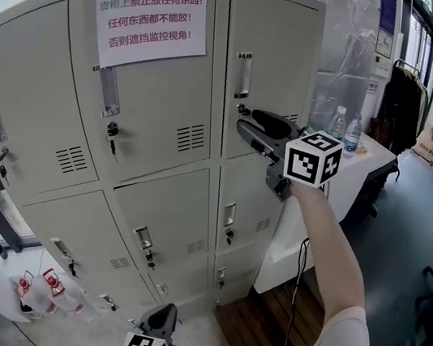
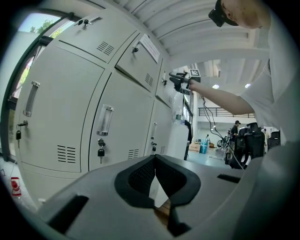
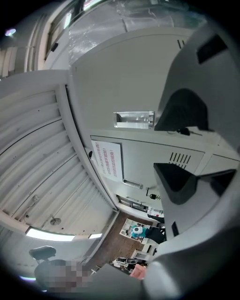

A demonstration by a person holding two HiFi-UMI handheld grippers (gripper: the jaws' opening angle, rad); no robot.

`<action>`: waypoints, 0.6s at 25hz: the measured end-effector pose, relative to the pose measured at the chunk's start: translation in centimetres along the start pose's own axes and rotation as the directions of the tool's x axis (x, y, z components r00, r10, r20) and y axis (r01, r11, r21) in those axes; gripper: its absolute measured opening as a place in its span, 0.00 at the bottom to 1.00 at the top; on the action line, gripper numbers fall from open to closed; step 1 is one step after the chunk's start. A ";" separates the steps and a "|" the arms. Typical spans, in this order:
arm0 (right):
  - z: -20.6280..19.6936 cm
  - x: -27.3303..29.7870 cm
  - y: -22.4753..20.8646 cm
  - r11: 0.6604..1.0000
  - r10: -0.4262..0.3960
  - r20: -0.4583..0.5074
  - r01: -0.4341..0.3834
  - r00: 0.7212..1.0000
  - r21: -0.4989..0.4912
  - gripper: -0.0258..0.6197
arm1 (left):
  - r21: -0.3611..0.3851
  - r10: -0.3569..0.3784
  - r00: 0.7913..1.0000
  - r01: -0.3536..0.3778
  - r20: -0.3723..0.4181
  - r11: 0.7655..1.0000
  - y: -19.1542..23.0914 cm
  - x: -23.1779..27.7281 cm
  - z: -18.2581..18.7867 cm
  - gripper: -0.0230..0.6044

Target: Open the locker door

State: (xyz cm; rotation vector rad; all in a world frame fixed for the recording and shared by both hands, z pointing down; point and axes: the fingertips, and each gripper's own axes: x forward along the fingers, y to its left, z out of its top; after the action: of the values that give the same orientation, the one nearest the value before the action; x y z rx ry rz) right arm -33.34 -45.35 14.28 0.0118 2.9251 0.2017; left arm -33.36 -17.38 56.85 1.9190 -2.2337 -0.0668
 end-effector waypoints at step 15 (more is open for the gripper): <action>3.2 5.8 -3.5 0.998 -0.040 0.016 0.041 0.999 -0.040 0.34 | -0.009 0.053 0.999 -0.053 0.011 0.999 3.1 -0.2 0.6 0.05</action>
State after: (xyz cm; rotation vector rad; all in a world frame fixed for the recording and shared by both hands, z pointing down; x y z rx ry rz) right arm -38.36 -48.26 9.52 -0.0515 2.9022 0.2522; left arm -36.47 -16.71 56.73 1.8584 -2.2861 -0.0789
